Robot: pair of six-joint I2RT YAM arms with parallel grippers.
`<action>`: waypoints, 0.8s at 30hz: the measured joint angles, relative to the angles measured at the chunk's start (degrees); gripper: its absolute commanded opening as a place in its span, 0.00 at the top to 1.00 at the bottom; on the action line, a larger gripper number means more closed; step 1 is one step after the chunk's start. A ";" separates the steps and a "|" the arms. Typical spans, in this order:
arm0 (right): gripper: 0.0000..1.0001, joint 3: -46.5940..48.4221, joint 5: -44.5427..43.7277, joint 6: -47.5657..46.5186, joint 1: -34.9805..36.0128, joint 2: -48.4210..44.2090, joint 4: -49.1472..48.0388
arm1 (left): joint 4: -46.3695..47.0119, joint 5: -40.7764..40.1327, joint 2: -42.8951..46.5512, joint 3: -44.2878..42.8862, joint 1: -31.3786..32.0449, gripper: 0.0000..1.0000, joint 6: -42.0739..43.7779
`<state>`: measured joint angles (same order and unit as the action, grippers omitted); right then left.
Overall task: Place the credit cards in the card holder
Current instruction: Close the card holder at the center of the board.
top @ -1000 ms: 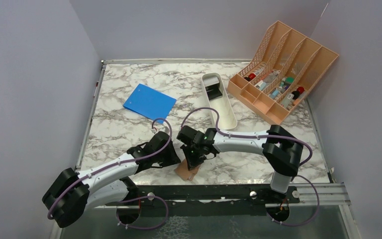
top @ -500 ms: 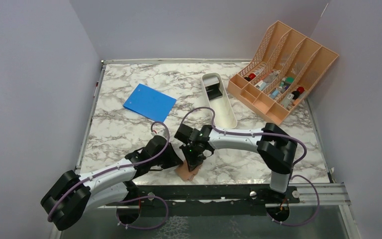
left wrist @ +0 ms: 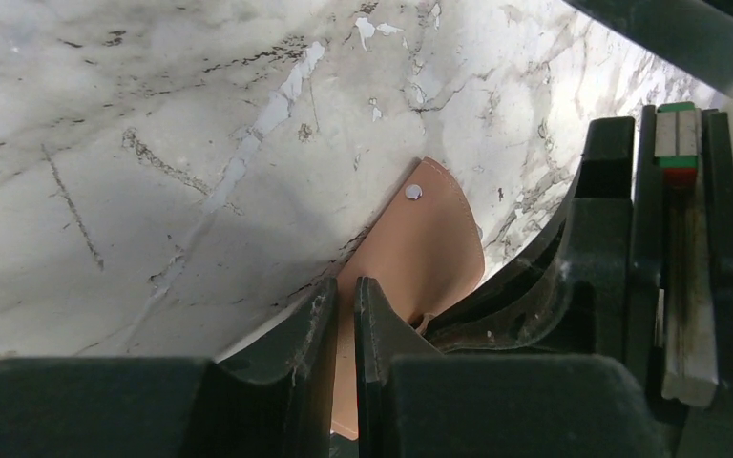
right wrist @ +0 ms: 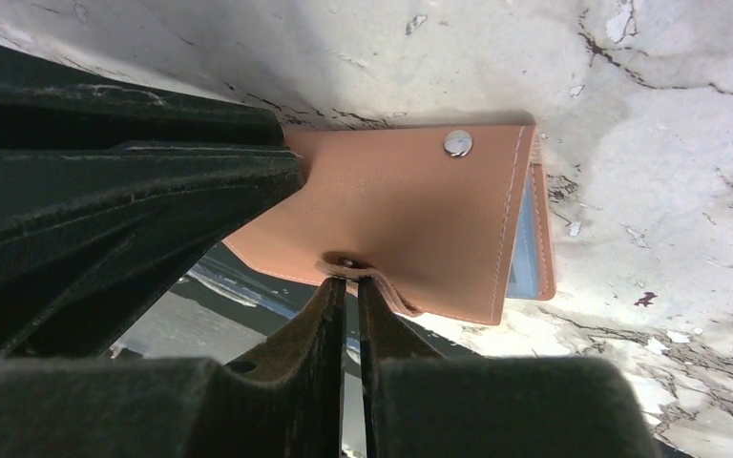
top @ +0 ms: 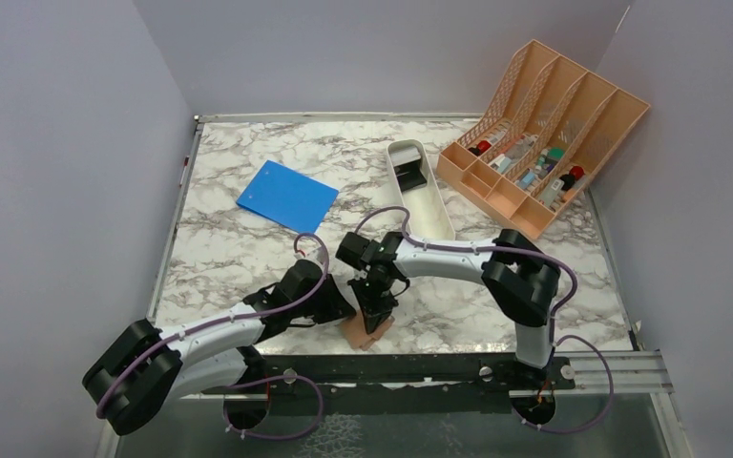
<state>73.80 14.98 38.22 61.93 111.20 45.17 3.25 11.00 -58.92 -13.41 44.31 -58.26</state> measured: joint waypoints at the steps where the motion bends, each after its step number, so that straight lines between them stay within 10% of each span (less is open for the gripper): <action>1: 0.86 -0.02 0.63 0.11 -0.31 0.07 0.09 | 0.24 0.11 -0.11 0.07 0.00 0.86 0.00; 24: 0.86 -7.45 -2.75 2.45 0.35 -7.93 -2.43 | -4.48 4.46 1.62 -1.11 0.70 0.85 0.74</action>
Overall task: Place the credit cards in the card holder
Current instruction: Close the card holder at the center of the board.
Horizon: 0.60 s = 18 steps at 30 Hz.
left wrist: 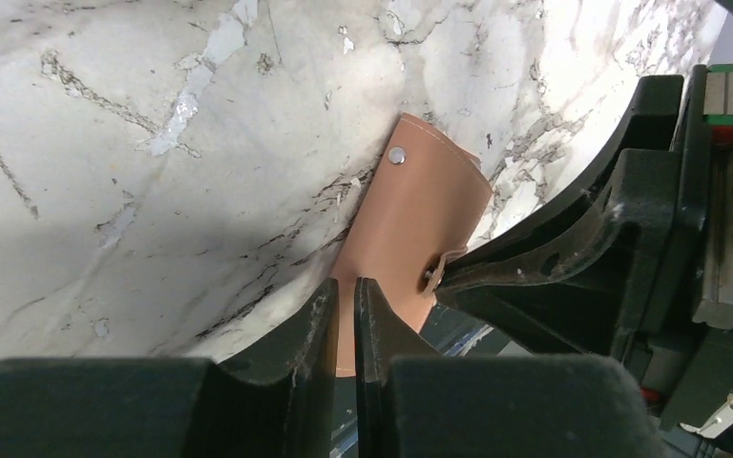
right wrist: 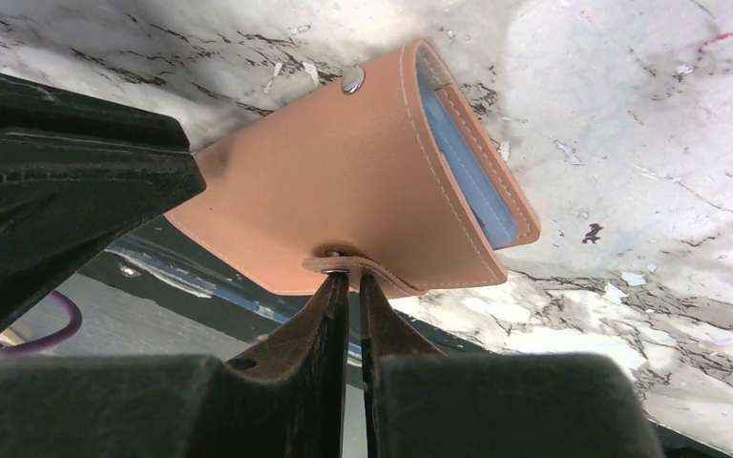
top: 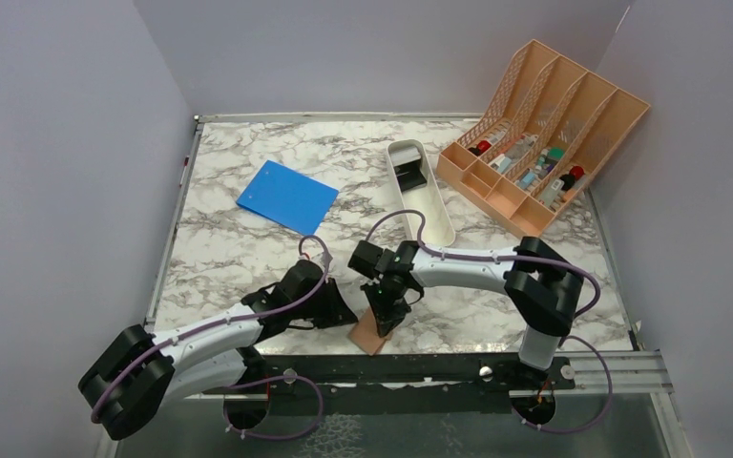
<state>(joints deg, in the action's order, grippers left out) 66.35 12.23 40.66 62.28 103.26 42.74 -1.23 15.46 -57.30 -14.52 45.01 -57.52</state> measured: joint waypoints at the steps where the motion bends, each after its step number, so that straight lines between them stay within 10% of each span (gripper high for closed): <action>1: 0.86 -0.11 -0.55 0.31 0.35 -0.17 -0.22 | -0.33 0.00 0.37 -0.11 0.00 0.85 0.04; 18: 0.84 -2.67 -8.63 2.82 1.95 -4.07 -3.28 | -1.68 0.00 0.96 -0.15 0.00 0.85 -0.04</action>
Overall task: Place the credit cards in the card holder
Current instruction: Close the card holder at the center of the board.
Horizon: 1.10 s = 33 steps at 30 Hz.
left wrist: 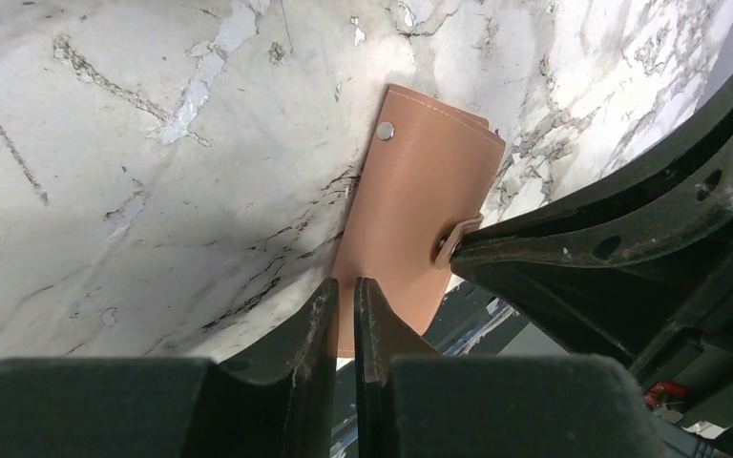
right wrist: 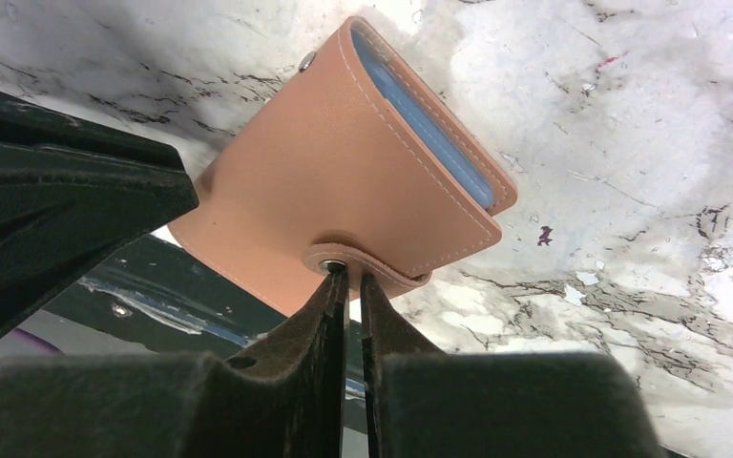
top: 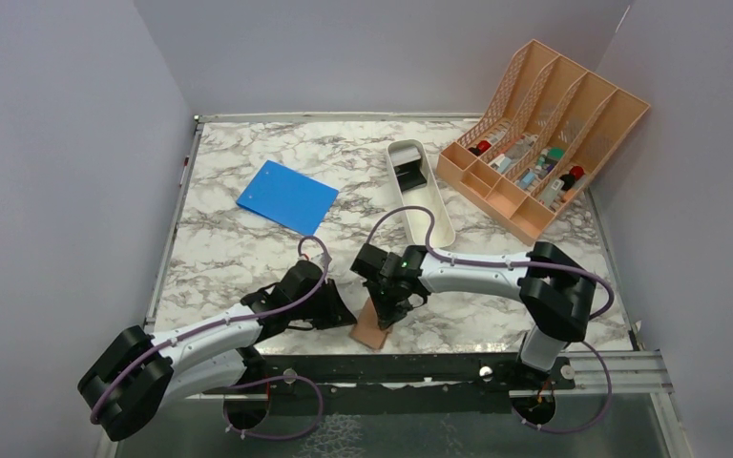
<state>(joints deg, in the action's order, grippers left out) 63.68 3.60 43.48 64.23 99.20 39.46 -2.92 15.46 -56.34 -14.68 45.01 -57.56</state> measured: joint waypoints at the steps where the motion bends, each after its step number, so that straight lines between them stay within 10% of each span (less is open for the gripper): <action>1: 0.84 -0.02 -0.15 0.02 0.02 -0.15 -0.09 | 0.00 0.00 0.02 0.00 0.00 0.85 -0.02; 33: 0.87 -1.40 -2.05 0.50 0.02 -1.27 -4.31 | 3.32 0.94 -3.28 0.00 0.00 0.87 0.02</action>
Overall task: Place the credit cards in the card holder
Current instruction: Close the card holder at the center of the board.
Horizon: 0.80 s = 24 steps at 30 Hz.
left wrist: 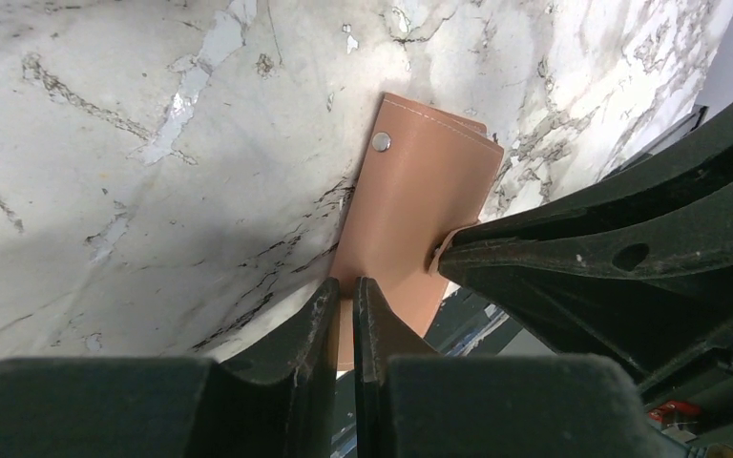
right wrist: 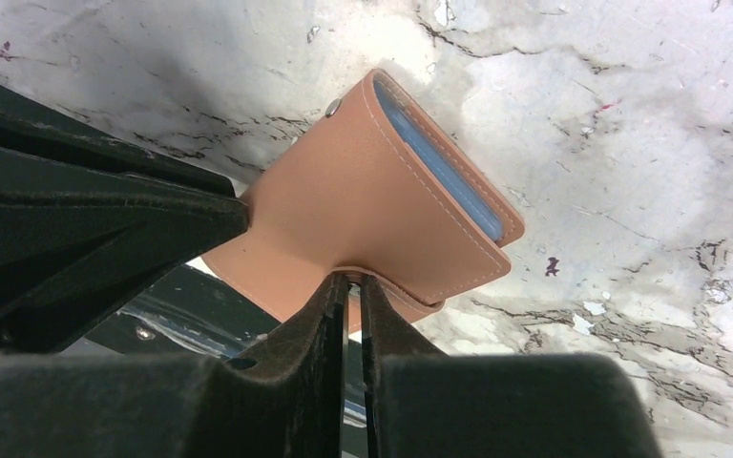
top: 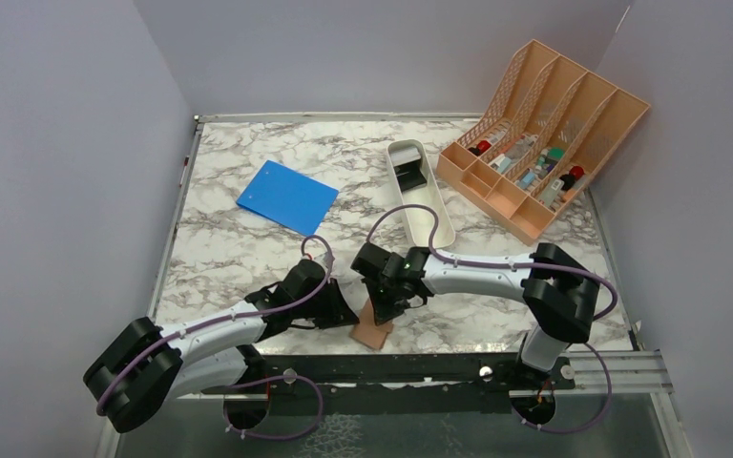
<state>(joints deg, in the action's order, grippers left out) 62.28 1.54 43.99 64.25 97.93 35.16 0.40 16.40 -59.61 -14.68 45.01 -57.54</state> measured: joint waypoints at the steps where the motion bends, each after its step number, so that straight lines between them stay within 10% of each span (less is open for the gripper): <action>1: 0.87 -0.17 0.04 0.13 0.00 0.00 -0.44 | 0.11 0.02 -0.02 0.00 0.00 0.87 0.00; 24: 0.87 -3.80 -8.68 4.02 5.01 -2.45 -4.02 | 0.35 0.07 -0.11 0.02 0.00 0.87 0.11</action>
<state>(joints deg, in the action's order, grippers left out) 58.48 -7.14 48.01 69.25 95.48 31.14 0.75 16.47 -59.72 -14.66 45.01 -57.43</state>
